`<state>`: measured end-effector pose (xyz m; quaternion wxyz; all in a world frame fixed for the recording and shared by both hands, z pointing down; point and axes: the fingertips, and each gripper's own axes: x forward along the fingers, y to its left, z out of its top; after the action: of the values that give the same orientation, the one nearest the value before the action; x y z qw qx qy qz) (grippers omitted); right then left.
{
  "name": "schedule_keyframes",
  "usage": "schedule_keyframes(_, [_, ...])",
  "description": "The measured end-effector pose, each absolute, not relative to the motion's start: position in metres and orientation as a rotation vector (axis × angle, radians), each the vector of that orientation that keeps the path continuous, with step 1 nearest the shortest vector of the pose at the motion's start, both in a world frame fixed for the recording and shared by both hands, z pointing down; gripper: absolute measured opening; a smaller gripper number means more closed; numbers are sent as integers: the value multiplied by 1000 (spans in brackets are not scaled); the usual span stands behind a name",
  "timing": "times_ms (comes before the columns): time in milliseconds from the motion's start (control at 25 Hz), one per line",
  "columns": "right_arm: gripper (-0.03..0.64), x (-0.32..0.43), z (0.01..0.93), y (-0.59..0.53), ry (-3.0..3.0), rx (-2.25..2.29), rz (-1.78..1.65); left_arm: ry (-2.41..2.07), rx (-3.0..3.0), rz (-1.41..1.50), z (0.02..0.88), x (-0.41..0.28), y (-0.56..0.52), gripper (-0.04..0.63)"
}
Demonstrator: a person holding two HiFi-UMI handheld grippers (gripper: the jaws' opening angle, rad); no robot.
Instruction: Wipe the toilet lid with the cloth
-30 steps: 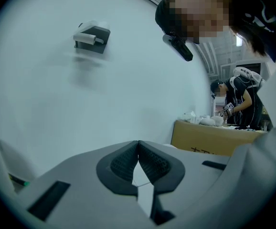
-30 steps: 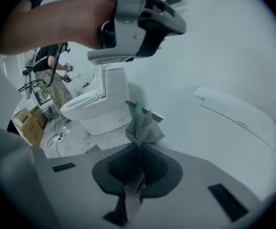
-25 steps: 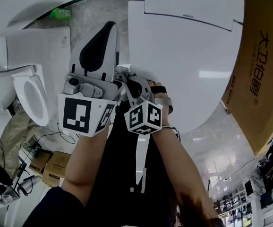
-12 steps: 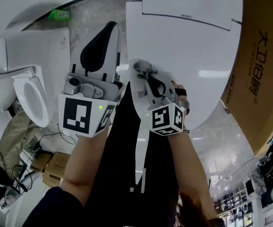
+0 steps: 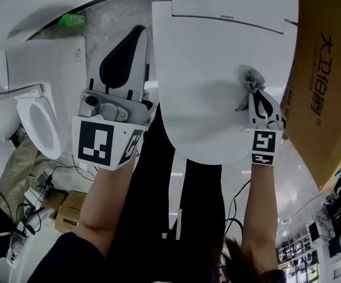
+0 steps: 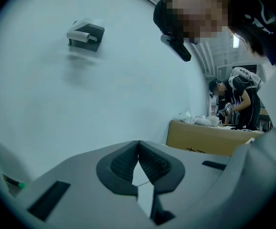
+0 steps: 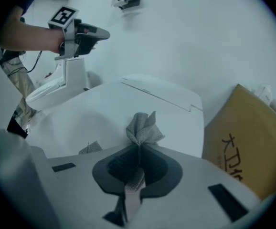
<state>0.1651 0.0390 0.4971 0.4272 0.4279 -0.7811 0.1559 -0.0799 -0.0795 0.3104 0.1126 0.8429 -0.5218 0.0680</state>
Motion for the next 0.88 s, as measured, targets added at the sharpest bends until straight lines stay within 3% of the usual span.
schedule_keyframes(240, [34, 250, 501, 38, -1789, 1247, 445, -1537, 2471, 200, 310, -80, -79, 20])
schedule_keyframes(440, [34, 275, 502, 47, -1715, 1369, 530, -1543, 2470, 193, 306, -83, -78, 20])
schedule_keyframes(880, [32, 205, 500, 54, -1782, 1292, 536, -1572, 2459, 186, 305, -95, -80, 20])
